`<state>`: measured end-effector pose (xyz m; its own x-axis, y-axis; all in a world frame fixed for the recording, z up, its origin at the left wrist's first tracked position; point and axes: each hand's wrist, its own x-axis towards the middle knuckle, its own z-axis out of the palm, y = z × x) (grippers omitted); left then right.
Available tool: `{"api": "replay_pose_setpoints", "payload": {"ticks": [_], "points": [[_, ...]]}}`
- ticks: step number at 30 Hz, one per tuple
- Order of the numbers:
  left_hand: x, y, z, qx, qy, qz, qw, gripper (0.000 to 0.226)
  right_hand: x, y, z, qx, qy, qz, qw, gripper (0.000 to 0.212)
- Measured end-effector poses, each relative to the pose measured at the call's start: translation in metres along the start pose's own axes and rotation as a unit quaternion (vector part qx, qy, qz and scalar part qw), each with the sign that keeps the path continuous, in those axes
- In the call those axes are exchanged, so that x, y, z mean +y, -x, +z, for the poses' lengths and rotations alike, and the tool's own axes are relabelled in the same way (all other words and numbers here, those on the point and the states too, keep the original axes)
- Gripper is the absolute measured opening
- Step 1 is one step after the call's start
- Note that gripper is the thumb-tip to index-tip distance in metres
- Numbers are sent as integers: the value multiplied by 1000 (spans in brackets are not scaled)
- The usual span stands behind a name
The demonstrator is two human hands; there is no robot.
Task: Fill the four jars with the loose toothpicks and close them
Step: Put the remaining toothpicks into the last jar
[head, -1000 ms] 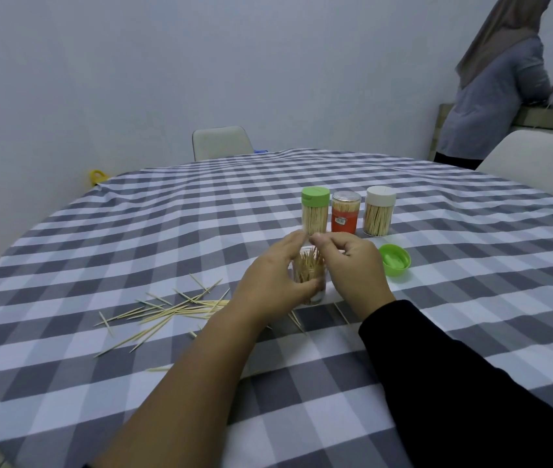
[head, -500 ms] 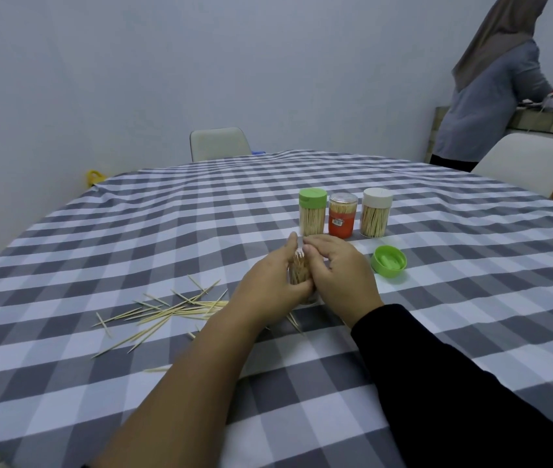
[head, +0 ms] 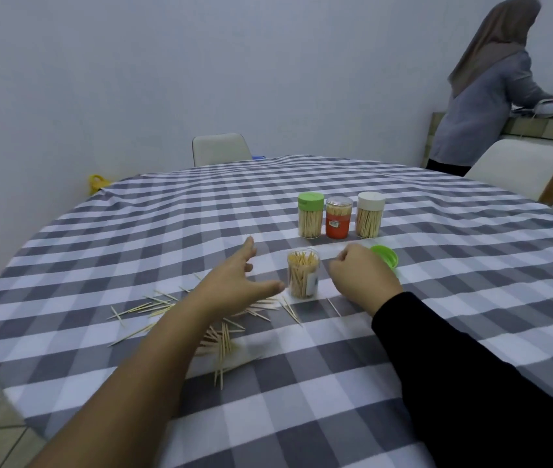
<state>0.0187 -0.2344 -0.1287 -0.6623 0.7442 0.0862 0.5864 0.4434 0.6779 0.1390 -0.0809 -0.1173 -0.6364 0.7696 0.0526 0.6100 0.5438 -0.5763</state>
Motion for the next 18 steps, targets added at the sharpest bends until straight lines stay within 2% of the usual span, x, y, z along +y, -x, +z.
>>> {"api": "replay_pose_setpoints", "payload": {"ticks": [3, 5, 9, 11, 13, 18], "points": [[-22, 12, -19, 19, -36, -28, 999, 85, 3, 14, 5, -69, 123, 5, 990, 17], [-41, 18, -31, 61, -90, -70, 992, 74, 2, 25, 10, -69, 175, -16, 982, 21], [-77, 30, -49, 165, -216, -217, 938, 68, -7, 41, 13, -49, 206, -27, 977, 22], [-88, 39, -53, 173, -196, -286, 922, 71, -13, 46, 15, -57, 204, -23, 977, 23], [-95, 44, -51, 162, -146, -316, 923, 71, -21, 50, 19, -69, 195, -32, 978, 23], [-82, 51, -41, 146, -24, -249, 957, 65, -38, 55, 37, -89, 144, -45, 985, 22]]}}
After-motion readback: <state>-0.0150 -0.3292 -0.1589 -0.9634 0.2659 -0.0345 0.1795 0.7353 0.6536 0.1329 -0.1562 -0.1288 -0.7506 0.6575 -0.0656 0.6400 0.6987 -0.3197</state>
